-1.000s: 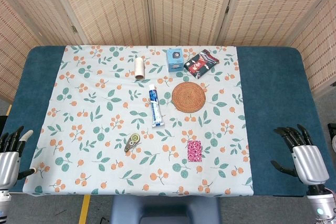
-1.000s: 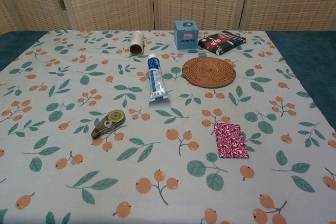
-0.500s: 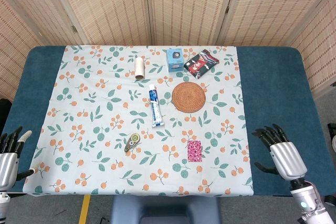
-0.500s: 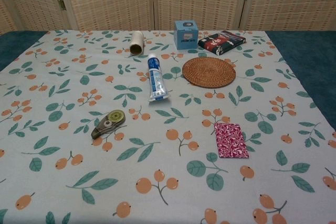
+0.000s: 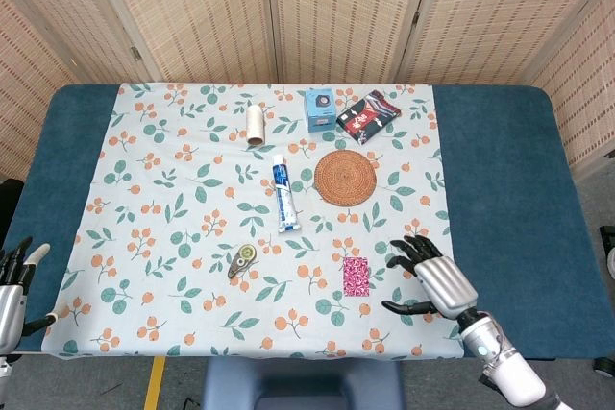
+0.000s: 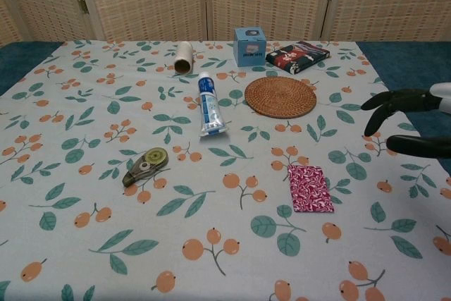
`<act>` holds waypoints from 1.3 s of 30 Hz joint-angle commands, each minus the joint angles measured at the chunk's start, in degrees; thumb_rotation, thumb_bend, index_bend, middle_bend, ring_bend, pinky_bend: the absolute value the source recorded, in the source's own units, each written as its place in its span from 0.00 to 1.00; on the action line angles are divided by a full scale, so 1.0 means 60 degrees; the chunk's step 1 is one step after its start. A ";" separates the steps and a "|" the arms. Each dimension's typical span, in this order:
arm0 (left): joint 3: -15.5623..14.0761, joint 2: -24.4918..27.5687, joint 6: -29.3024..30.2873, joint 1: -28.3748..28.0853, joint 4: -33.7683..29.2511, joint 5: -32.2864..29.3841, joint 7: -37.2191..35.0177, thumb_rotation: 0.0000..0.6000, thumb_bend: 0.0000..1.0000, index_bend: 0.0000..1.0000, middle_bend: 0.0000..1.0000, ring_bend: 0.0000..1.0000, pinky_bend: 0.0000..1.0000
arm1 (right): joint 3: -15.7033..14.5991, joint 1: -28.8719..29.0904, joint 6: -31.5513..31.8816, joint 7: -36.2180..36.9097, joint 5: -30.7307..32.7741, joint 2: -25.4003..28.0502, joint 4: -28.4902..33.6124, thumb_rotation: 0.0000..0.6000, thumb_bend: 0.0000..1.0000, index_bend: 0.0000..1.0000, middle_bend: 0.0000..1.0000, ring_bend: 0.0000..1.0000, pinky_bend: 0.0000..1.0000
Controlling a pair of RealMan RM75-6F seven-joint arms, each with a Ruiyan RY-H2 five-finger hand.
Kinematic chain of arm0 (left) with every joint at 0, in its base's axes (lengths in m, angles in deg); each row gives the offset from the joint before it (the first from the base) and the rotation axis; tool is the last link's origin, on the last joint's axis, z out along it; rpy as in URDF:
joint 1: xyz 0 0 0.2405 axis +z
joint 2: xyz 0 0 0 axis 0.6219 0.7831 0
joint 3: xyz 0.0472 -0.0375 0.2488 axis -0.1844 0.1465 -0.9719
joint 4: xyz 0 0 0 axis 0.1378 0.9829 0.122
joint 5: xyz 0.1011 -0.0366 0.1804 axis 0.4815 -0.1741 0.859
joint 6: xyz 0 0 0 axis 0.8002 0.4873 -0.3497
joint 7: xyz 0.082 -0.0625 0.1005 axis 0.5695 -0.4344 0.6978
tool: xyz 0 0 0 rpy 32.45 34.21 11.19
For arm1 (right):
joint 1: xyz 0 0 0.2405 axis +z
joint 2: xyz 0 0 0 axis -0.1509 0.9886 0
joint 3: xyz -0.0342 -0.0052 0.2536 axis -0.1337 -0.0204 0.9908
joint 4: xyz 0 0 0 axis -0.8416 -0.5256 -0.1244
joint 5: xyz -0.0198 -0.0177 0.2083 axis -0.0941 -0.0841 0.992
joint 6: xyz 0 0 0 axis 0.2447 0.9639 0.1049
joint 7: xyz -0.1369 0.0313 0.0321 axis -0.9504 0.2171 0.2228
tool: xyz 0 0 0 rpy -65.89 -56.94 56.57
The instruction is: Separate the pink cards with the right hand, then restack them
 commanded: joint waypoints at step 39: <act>-0.0043 -0.0162 -0.0066 0.0233 0.0620 -0.0129 -0.0576 1.00 0.26 0.19 0.06 0.11 0.00 | -0.0135 0.1627 -0.1056 -0.1895 0.1642 -0.3236 -0.2689 0.11 0.18 0.31 0.14 0.00 0.00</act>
